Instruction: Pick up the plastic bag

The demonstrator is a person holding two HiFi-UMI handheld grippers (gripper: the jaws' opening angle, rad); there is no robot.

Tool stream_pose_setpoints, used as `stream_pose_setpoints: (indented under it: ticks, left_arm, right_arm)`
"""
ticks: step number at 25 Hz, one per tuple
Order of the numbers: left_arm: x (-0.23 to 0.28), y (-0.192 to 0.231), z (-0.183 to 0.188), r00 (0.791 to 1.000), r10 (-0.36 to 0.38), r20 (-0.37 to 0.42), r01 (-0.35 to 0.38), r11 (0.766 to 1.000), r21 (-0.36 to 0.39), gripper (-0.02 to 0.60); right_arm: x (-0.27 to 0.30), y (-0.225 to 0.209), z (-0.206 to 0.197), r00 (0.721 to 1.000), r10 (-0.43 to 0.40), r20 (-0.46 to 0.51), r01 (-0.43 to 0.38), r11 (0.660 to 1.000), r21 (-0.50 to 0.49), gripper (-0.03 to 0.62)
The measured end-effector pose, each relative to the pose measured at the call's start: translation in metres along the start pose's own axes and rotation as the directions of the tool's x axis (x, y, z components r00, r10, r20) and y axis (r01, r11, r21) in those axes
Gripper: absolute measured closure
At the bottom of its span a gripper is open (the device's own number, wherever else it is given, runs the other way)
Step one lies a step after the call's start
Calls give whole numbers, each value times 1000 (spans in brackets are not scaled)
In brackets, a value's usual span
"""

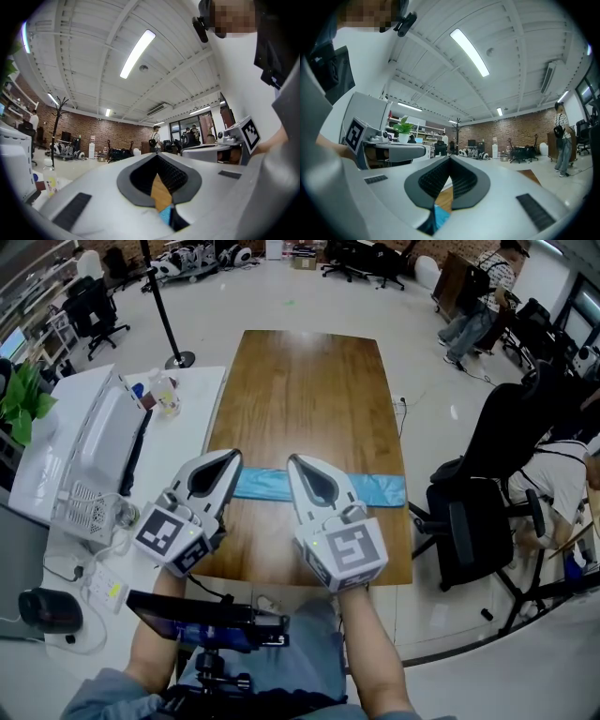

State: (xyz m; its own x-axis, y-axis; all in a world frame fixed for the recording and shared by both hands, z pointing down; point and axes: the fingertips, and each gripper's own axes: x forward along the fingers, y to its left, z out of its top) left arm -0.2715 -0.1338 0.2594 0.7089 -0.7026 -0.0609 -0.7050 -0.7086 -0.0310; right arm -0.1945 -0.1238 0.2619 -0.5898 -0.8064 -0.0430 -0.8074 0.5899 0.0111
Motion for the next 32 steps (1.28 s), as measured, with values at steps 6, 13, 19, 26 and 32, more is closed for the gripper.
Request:
stream_pose_setpoints:
  ticks: [6,13,19,26,32]
  left_arm:
    - [-4,7,-1,1000,13,16,-13,1000,8,572]
    - [-3,3,2,1000,2,8,-2,1000,-8,572]
    - [-3,9,2,1000,9,25,-9,1000,2,572]
    - [-4,5,2,1000,0,5,0,1000,-10,572]
    - [-4,3,1,1000,-3,-4,3,1000,-17,572]
  right_arm:
    - [2,7,-1,1000,13,-5,-13,1000,4,594]
    - [2,7,1,1000,12,-5,-12,1000,-4,594]
    - [4,8,4,1000,14,-2,-14,1000,-4,594]
    - [6,9,5,1000,9,5,-9,1000,-15,594]
    - [7,9,5,1000,9,7,-9,1000,-11,594]
